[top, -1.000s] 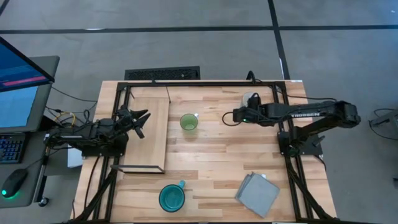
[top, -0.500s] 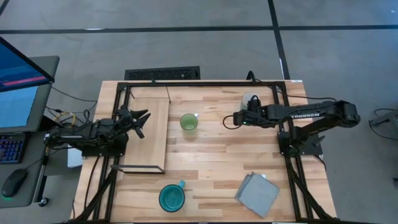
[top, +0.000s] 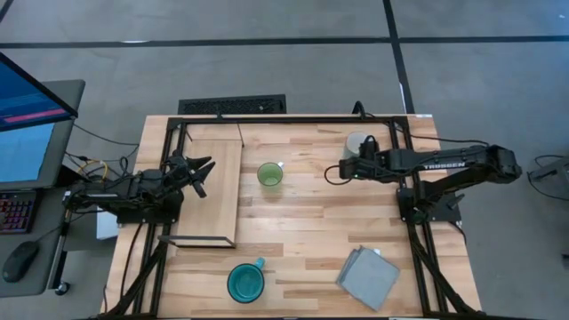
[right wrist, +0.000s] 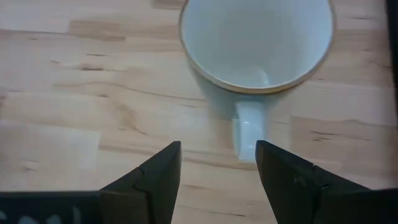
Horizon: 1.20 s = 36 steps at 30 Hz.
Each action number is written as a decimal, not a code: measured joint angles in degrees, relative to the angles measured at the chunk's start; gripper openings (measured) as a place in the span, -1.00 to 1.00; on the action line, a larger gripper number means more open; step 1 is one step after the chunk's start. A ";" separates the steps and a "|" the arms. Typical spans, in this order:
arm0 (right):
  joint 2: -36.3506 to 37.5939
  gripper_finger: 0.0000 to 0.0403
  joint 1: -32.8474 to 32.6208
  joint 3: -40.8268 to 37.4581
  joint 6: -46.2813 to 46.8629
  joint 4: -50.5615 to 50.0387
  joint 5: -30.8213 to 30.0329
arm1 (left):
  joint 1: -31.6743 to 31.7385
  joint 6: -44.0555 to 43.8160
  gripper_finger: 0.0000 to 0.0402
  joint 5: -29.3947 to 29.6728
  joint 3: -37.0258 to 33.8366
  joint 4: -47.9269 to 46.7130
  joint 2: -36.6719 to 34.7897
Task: Stack small to large cups/mugs on shelf
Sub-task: Put the light blue mug on the shelf
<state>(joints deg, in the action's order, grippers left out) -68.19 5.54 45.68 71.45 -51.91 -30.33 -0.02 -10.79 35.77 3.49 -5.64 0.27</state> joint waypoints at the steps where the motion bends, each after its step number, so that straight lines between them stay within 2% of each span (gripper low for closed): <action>1: -0.30 0.14 0.19 0.01 0.09 0.11 -0.06 | 0.00 0.00 -0.46 0.00 0.00 -0.01 0.00; 27: -10.92 0.14 0.66 0.01 -1.37 0.10 -0.59 | -0.01 0.02 -0.46 0.26 0.01 -0.01 0.02; 31: -10.90 0.08 0.66 0.01 -1.36 0.07 -0.90 | 0.00 0.03 -0.46 0.26 0.00 -0.01 0.01; 36: -10.90 -0.11 1.21 0.01 -1.39 0.08 -1.11 | -0.01 0.04 -0.46 0.26 0.00 -0.01 0.02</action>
<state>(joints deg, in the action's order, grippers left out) -79.09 6.75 45.69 70.06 -51.84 -31.44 -0.03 -10.74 36.03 3.49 -5.65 0.29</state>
